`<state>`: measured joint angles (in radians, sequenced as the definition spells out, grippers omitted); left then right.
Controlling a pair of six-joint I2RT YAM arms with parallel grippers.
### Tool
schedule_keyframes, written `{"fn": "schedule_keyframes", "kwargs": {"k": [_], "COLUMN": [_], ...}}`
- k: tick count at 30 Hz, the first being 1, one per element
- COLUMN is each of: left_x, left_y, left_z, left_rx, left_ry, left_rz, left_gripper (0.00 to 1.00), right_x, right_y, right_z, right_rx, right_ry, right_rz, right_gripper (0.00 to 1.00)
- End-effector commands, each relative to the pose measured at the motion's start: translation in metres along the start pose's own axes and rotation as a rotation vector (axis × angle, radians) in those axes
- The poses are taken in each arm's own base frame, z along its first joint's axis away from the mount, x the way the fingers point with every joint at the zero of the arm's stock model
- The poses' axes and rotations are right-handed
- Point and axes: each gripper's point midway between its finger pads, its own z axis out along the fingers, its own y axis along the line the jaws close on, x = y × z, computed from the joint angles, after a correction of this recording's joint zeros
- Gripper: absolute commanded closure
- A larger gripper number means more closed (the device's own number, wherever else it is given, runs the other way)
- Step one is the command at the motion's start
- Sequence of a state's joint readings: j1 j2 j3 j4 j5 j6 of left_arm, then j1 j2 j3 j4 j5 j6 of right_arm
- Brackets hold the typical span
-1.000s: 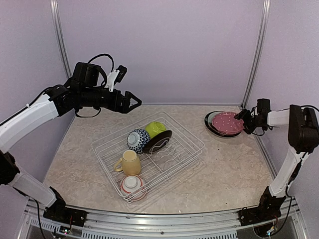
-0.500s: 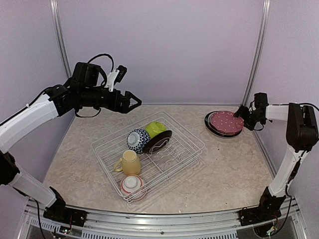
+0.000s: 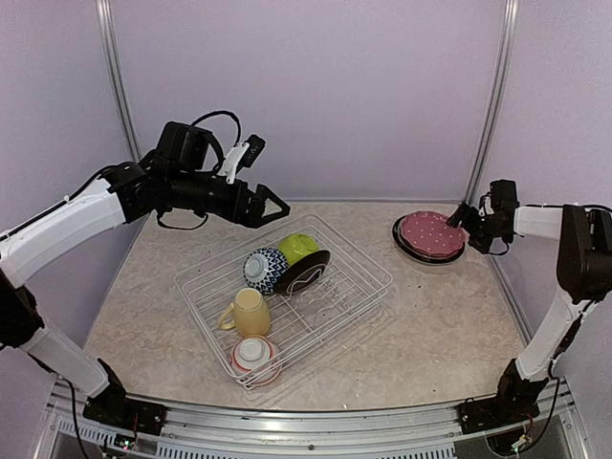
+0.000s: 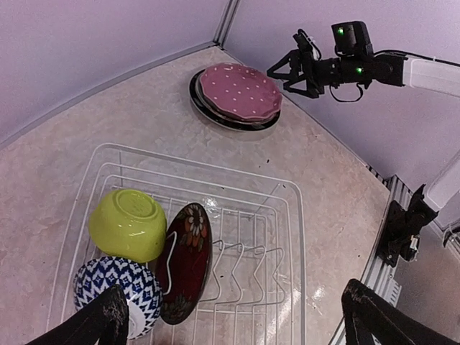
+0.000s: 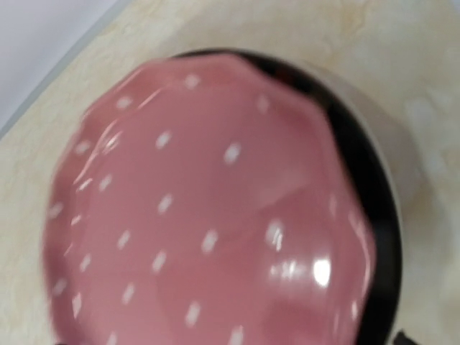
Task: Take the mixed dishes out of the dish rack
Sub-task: Place the plate with another plate, then grab the plate from the dish rack.
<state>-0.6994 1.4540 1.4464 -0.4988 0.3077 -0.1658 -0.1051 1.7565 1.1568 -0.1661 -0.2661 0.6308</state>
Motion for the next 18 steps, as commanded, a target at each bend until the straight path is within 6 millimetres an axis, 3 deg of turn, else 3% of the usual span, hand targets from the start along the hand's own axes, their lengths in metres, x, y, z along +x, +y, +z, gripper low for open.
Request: {"fn": "schedule_keyframes", "kwargs": {"k": [1, 5, 9, 13, 18], "left_x": [0.02, 0.037, 0.045, 0.058, 0.082], "left_y": [-0.019, -0.016, -0.005, 0.003, 0.017], "left_z": [0.024, 0.049, 0.067, 0.088, 0.115], "left_rx": [0.116, 0.149, 0.149, 0.143, 0.073], "left_ry": [0.125, 0.216, 0.253, 0.32, 0.397], "left_rz": [-0.066, -0.135, -0.191, -0.222, -0.201], "left_gripper": [0.05, 0.13, 0.19, 0.26, 0.35], "right_x": [0.021, 0.065, 0.097, 0.113, 0.117], "right_y": [0.022, 0.043, 0.069, 0.09, 0.108], "right_z": [-0.048, -0.071, -0.089, -0.102, -0.111], "right_rx": [-0.015, -0.06, -0.138, -0.207, -0.265], "right_ry": [-0.035, 0.004, 0.029, 0.042, 0.03], "right_rz": [-0.133, -0.215, -0.282, -0.307, -0.326], "right_gripper": [0.04, 0.02, 0.01, 0.0, 0.0]}}
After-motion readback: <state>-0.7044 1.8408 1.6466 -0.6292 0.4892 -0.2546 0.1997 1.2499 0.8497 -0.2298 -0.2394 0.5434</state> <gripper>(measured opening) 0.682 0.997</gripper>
